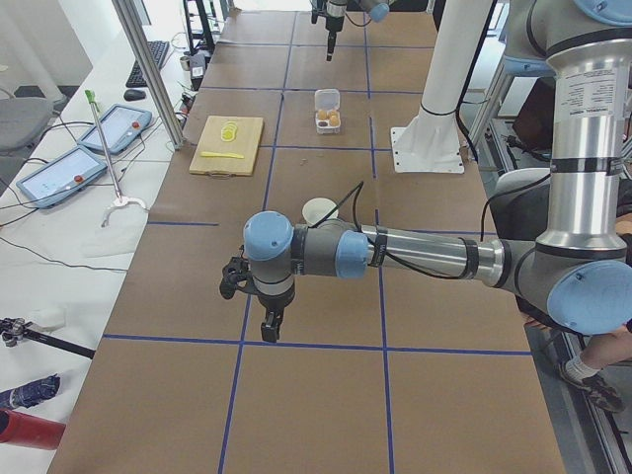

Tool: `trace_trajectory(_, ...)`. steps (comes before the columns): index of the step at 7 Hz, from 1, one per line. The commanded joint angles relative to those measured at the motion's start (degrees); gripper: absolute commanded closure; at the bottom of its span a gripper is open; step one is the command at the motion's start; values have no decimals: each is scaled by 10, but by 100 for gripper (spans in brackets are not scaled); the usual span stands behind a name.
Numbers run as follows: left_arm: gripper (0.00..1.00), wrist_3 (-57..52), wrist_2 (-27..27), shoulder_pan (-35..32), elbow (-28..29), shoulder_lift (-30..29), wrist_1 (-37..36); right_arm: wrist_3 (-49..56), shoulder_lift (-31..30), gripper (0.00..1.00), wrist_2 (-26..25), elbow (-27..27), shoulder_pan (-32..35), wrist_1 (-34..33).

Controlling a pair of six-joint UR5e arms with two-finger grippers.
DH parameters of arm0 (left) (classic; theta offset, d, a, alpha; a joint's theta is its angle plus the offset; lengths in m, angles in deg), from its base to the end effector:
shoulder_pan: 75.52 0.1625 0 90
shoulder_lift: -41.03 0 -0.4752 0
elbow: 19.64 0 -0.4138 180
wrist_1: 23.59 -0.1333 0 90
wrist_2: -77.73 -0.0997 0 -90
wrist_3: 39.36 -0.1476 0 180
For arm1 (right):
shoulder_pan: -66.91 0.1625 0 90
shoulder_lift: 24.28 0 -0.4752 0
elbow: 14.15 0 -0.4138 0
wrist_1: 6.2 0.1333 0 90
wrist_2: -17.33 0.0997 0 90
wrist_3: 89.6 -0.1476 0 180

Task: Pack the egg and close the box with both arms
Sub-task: 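Move the right gripper toward the open clear lid of the carton, then push the clear lid over the eggs with the right gripper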

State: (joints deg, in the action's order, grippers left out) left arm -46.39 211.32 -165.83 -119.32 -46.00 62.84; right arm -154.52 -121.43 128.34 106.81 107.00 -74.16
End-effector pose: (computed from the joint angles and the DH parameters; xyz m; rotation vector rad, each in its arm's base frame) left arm -0.0342 -0.4916 0.6900 0.1008 0.7563 0.1324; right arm -0.3214 -0.3756 0.4914 0.1337 -0.8529 0.0988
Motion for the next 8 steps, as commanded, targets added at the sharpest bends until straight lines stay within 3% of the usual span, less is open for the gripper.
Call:
trace_trajectory(1,0,-1,1,0,-2,-2,1,-48,122,7,-62,-45,-68,-56)
trace_trajectory(3,0,0,1,0,-2,-2,9,-63,246,6,-67,-74,-85,-165)
trace_trajectory(5,0,0,1,0,-2,-3,9,-89,307,3,-107,-113,-113,-171)
trace_trajectory(7,0,0,2,0,-1,-6,9,-88,339,0,-101,-95,-105,-213)
trace_trajectory(8,0,0,2,0,-1,-6,10,-79,333,0,-66,-86,-72,-218)
